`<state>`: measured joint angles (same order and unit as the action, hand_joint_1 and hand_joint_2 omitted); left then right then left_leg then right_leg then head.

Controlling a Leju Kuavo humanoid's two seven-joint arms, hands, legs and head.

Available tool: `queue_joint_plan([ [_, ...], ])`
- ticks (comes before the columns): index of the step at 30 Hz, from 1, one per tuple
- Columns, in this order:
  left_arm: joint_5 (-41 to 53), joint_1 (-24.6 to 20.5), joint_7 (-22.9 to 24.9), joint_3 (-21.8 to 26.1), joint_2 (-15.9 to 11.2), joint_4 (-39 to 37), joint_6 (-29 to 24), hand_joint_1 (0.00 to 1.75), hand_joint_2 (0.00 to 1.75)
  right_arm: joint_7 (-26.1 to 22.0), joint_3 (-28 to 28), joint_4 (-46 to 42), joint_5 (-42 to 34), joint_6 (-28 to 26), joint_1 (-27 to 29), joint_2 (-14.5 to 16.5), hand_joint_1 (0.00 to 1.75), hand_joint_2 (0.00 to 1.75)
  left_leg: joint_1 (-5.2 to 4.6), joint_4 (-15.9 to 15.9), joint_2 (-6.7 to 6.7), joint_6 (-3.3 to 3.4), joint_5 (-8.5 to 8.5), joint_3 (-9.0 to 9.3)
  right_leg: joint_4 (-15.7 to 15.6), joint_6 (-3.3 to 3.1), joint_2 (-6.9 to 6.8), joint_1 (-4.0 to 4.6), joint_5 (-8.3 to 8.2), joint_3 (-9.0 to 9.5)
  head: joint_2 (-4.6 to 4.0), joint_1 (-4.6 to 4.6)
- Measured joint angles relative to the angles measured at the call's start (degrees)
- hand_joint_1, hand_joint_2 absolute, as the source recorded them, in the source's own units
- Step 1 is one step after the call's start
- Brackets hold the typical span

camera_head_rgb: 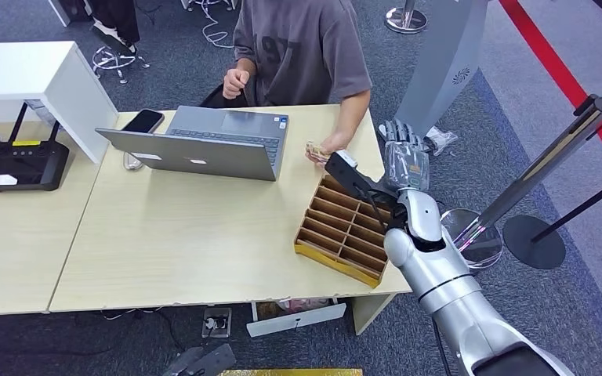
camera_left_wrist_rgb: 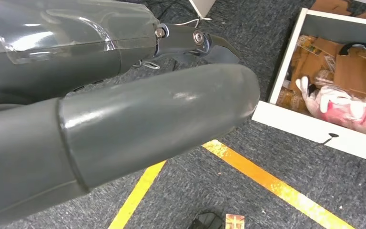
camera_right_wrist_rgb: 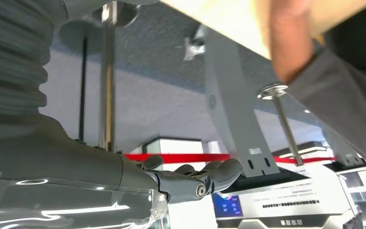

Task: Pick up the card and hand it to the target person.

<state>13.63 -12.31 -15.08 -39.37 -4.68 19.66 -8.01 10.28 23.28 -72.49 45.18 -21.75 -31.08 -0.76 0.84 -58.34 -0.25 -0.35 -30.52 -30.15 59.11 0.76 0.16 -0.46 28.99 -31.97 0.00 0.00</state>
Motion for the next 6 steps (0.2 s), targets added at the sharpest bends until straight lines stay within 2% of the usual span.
queue_joint_plan([
  [6,-0.46,0.61,-0.19,0.28,0.08,0.03,-1.32,0.00,0.00,-3.98,-1.99,-4.20,-5.45,-5.94,4.80,0.39,0.00,1.75,0.00,-0.01,-0.05,0.04,0.02,-0.02,-0.02,0.03,-0.05,0.00,-0.01,0.02,0.00,0.00],
])
